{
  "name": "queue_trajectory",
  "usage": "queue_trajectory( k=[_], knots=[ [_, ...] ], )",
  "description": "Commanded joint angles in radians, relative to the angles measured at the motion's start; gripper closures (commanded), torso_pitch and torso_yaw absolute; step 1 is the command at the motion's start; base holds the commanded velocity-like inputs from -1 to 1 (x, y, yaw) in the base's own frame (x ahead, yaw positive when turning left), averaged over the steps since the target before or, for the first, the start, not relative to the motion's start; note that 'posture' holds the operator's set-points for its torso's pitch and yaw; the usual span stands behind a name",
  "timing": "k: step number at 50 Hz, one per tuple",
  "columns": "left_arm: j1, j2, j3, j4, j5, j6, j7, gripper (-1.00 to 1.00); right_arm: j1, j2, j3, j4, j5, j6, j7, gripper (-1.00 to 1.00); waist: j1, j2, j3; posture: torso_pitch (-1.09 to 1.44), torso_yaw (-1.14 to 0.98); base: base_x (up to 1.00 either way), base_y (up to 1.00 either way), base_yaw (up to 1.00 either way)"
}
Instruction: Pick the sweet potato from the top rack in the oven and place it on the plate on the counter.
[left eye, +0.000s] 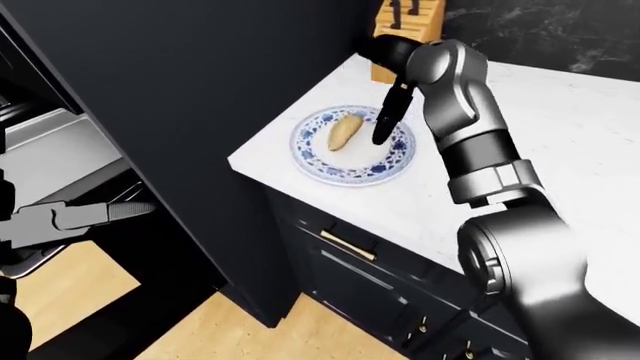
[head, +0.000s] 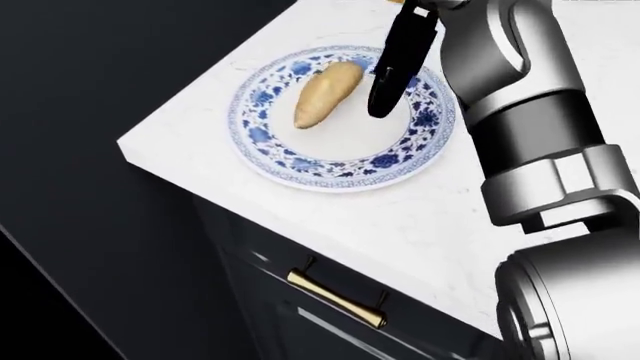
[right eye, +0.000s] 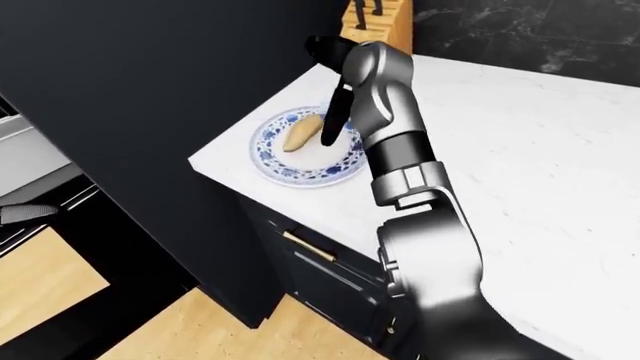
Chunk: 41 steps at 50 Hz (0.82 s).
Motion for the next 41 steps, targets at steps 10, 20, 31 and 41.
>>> queue_trajectory(
  k=[10, 20, 31, 41],
  knots=[
    [-0.003, 0.048, 0.033, -0.014, -0.053, -0.026, 0.041, -1.00, -0.118, -0.068, -0.039, -0.217, 0.023, 0.108, 0.077, -1.00, -0.001, 0.000, -0.021, 0.00, 0.00, 0.00, 0.00, 0.00],
    [-0.001, 0.060, 0.041, -0.014, -0.059, -0.022, 0.046, -1.00, -0.058, -0.153, -0.091, -0.698, -0.004, 0.447, 0.258, -1.00, 0.006, -0.009, -0.009, 0.00, 0.00, 0.00, 0.00, 0.00],
    [-0.016, 0.073, 0.055, -0.014, -0.061, 0.001, 0.042, -1.00, 0.009, -0.281, -0.151, -1.005, -0.003, 0.650, 0.289, -1.00, 0.007, -0.012, -0.001, 0.00, 0.00, 0.00, 0.00, 0.00],
    [-0.021, 0.079, 0.068, -0.014, -0.057, 0.010, 0.030, -1.00, -0.061, -0.409, -0.170, -0.975, 0.054, 0.655, 0.197, -1.00, 0.005, -0.009, 0.004, 0.00, 0.00, 0.00, 0.00, 0.00]
  ],
)
